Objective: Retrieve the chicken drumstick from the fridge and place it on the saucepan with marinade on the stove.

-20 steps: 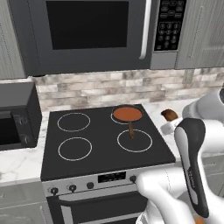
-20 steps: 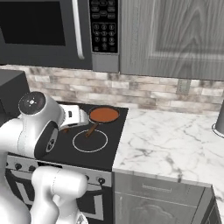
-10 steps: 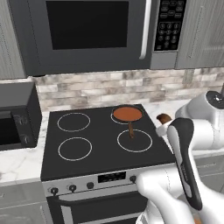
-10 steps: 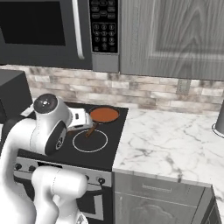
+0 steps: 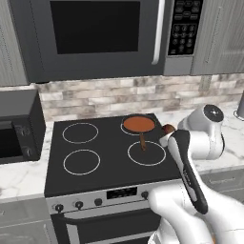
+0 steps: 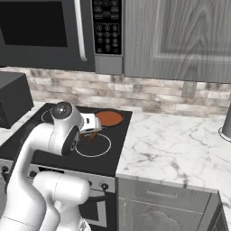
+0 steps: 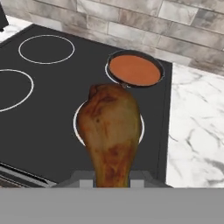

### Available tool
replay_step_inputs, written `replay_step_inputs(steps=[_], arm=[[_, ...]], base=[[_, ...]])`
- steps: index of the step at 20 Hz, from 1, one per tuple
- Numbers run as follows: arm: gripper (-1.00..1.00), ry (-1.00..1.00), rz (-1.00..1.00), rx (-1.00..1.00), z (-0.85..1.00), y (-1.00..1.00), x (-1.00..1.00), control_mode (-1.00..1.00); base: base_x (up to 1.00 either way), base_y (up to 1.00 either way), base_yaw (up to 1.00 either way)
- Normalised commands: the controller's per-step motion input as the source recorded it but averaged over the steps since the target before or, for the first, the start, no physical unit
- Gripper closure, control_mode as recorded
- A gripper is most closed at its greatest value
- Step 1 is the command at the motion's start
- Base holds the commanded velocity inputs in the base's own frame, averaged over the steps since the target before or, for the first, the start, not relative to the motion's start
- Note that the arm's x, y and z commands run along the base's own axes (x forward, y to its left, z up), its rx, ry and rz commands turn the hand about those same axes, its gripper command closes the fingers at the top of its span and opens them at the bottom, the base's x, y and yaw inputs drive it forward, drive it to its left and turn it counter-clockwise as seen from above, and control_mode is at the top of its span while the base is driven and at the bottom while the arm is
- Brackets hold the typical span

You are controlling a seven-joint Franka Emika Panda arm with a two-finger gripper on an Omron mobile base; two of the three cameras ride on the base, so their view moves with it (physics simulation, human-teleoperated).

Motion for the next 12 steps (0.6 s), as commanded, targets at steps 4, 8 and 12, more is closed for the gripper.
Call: replay_step_inputs(steps=[4, 8, 12], arm=[[1.0, 0.0, 0.0, 0.0, -0.32, 0.0, 0.68, -1.0], [1.0, 0.0, 0.0, 0.0, -0.16, 0.0, 0.7, -1.0], [1.0, 0.02, -0.01, 0.01, 0.0, 0.0, 0.64, -1.0]], base=[[0.0, 0.0, 0.0], [0.0, 0.0, 0.0], [0.0, 0.0, 0.0]])
